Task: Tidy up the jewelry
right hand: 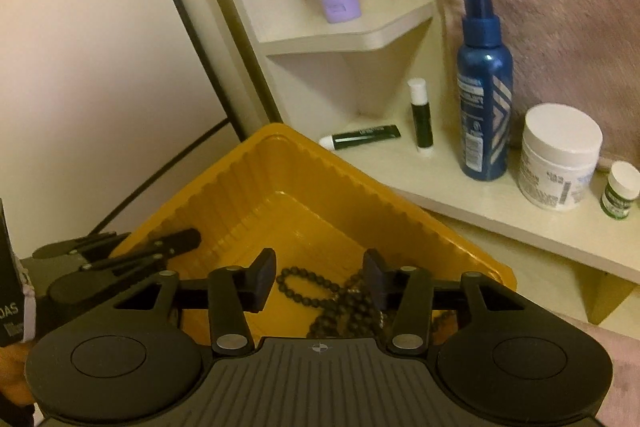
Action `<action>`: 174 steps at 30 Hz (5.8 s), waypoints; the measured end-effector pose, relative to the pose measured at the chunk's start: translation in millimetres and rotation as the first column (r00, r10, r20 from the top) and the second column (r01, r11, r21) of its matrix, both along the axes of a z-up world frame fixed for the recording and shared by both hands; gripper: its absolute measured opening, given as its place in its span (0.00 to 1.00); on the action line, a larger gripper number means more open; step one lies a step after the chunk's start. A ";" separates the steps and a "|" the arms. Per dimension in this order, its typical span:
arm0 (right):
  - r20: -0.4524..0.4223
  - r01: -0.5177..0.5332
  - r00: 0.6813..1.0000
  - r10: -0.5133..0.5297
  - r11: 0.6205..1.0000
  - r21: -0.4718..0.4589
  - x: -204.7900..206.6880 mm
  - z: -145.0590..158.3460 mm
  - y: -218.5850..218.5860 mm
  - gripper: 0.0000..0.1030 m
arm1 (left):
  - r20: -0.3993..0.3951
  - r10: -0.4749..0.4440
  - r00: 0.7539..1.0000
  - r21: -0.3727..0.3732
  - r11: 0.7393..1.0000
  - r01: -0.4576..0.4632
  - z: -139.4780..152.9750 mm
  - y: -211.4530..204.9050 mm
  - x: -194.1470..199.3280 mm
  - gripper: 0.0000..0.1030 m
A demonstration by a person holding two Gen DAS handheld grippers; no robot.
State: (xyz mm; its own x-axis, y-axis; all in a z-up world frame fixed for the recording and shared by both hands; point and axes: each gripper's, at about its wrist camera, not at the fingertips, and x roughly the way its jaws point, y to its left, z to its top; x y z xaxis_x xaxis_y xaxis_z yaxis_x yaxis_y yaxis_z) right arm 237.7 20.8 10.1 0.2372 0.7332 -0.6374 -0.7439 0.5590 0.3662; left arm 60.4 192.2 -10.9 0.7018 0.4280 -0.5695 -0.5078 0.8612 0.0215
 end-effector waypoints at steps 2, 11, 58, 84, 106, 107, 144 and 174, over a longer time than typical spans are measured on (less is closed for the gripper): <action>-0.003 0.003 1.000 -0.003 1.000 -0.004 -0.6 -2.1 -1.5 0.48 | 0.000 0.000 1.000 -0.001 1.000 0.000 0.0 0.1 0.0 0.13; -0.014 0.027 1.000 -0.028 1.000 -0.014 -1.8 -6.3 -9.8 0.51 | -0.001 0.003 1.000 -0.008 1.000 -0.003 -4.8 3.5 2.4 0.13; -0.039 0.201 0.978 -0.204 0.978 -0.061 -14.9 -26.8 -63.1 0.67 | -0.013 0.059 0.998 -0.112 0.992 -0.060 -47.1 27.5 17.9 0.20; -0.018 0.244 0.969 -0.246 0.967 -0.070 -34.0 -16.2 -69.4 0.68 | 0.020 0.076 0.997 -0.246 0.967 -0.069 -77.2 40.0 23.6 0.52; -0.035 0.360 0.931 -0.364 0.929 -0.086 -96.5 -10.3 -139.2 0.68 | -0.004 -0.125 0.992 -0.087 0.988 0.124 -8.0 -46.0 -40.7 0.64; -0.032 0.376 0.924 -0.381 0.921 -0.103 -100.8 -9.8 -146.0 0.68 | -0.014 -0.149 0.989 -0.080 0.986 0.148 -3.0 -57.4 -40.0 0.64; -0.011 0.510 0.854 -0.520 0.841 -0.180 -178.9 -2.4 -234.7 0.69 | -0.147 -0.469 0.871 -0.173 0.879 0.445 -1.5 -218.0 -43.7 0.64; -0.005 0.503 0.859 -0.511 0.848 -0.166 -179.6 1.8 -231.3 0.68 | -0.123 -0.475 0.872 -0.160 0.876 0.455 3.8 -217.6 -45.5 0.64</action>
